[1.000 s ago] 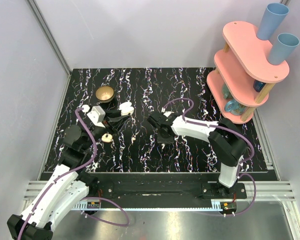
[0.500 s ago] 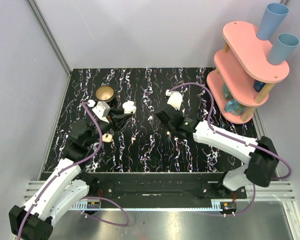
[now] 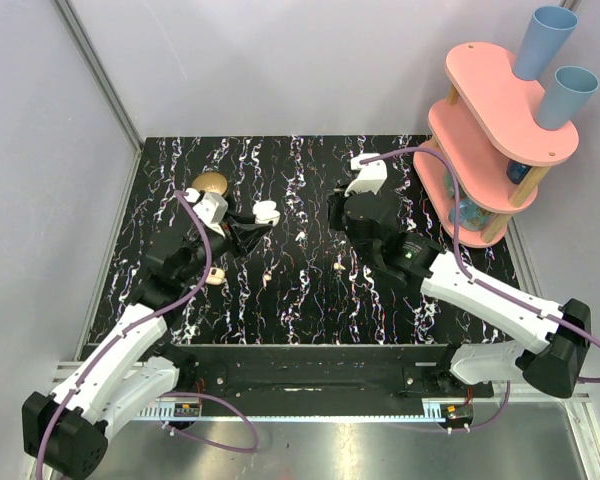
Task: Insert the wireless bluetooth earbuds into the charging case
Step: Pick up the right earbud from the center of the board, then insert the right earbud at the center of the board.
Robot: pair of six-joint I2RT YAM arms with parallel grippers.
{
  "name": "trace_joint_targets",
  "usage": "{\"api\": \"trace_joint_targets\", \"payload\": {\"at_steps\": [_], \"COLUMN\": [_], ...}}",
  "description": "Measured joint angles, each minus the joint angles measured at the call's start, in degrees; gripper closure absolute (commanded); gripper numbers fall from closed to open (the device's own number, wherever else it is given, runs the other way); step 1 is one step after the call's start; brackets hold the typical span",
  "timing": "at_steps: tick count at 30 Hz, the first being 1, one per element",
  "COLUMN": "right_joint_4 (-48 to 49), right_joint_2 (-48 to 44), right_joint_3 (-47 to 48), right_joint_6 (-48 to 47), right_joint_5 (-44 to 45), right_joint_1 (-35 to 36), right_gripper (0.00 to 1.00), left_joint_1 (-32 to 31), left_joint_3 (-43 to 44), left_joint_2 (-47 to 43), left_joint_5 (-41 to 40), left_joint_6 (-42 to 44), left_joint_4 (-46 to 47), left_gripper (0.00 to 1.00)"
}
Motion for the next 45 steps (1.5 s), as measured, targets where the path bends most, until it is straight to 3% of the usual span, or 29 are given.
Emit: {"api": "trace_joint_targets", "payload": {"at_steps": [12, 28, 45], "right_joint_4": [6.69, 10.38, 10.10], "right_joint_2": [-0.42, 1.16, 1.22], "right_joint_3": [3.45, 6.08, 5.86], "right_joint_6": [-2.36, -2.12, -6.01], "right_joint_5": [-6.73, -22.56, -24.81], "right_joint_1": [0.07, 0.85, 3.39], "right_gripper": [0.87, 0.90, 0.92], "left_joint_1": [0.00, -1.44, -2.14], "left_joint_3": [0.17, 0.13, 0.13], "left_joint_2": [2.16, 2.67, 2.58], "left_joint_5": [1.46, 4.55, 4.50], "left_joint_6": [-0.37, 0.50, 0.52], "left_joint_4": [1.31, 9.09, 10.32], "left_gripper": [1.00, 1.00, 1.00]}}
